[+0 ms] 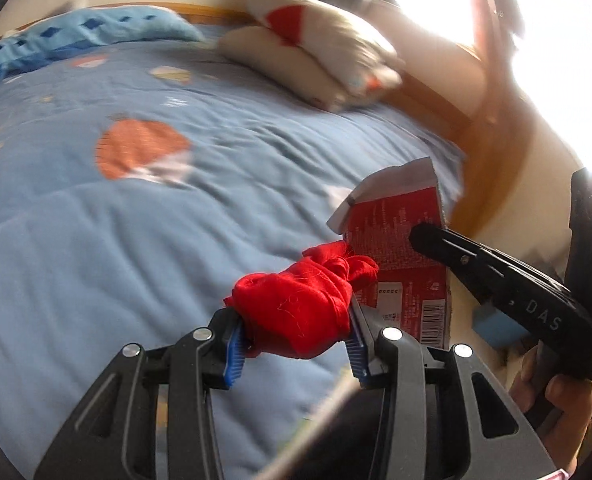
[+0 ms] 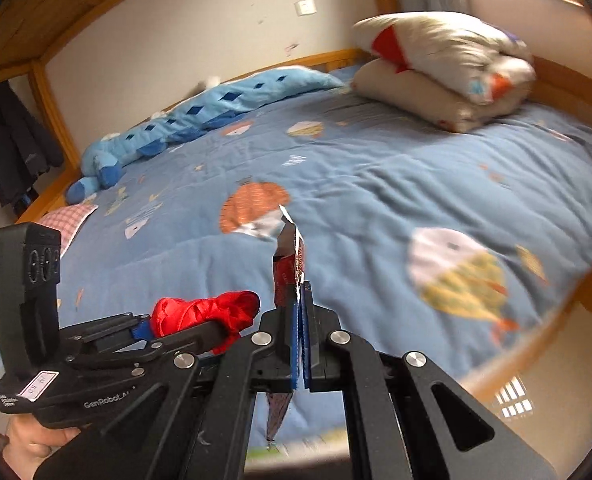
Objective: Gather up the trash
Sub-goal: 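Carry the sock and wrapper over the yellow bucket with both tools, then open both tools to drop the sock and wrapper into the bucket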
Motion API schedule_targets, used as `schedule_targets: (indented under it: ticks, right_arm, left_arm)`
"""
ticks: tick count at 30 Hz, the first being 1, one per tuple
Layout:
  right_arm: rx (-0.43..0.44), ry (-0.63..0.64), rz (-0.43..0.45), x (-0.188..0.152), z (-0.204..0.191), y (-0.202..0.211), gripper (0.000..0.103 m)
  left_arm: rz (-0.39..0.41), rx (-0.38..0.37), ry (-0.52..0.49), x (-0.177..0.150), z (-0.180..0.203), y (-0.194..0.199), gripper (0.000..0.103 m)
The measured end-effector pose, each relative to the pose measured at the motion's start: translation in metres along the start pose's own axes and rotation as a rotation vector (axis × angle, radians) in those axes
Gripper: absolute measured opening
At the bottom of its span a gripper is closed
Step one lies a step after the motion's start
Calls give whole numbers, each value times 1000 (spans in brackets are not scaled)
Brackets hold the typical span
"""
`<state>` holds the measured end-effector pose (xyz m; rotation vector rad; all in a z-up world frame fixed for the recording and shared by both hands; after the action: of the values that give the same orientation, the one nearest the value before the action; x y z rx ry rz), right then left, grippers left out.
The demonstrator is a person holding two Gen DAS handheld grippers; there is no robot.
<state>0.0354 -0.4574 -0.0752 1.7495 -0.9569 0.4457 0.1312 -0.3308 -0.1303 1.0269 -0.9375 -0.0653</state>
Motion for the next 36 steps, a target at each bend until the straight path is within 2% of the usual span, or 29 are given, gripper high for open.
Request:
schedule_targets:
  ticks: [10, 17, 24, 31, 33, 34, 35, 36]
  right_arm:
    - [-144, -73, 75, -61, 41, 126, 2]
    - [-236, -144, 91, -121, 66, 193, 2]
    - [-300, -229, 66, -179, 92, 234, 2]
    - [-347, -251, 16, -214, 107, 249, 2]
    - [-357, -269, 12, -219, 112, 251, 4]
    - [-370, -286, 7, -222, 118, 253, 11]
    - [-377, -293, -2, -224, 120, 253, 17]
    - [-385, -297, -3, -226, 122, 254, 30]
  left_arm:
    - [11, -107, -165, -35, 108, 24, 42]
    - [-21, -180, -308, -81, 186, 29, 42]
    - [-108, -232, -434, -139, 245, 15, 42]
    - [-199, -267, -480, -178, 277, 3, 42]
    - [-215, -260, -501, -184, 282, -3, 45]
    - [-234, -258, -511, -188, 283, -6, 51]
    - [-246, -255, -515, -191, 284, -9, 64]
    - [-258, -251, -520, -194, 284, -12, 71]
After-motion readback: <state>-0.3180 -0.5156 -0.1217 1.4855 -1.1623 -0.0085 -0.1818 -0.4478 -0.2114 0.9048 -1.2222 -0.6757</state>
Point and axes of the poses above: each gripper's, at about its wrist camera, not at the fingertips, and y roughly against the way its jaws point, z to its right, x to its top, the point moved 5 cm from there along -y, roughly the way its jaws point, and after that the axes turned 15 degrees about x, right-handed, at the moved point
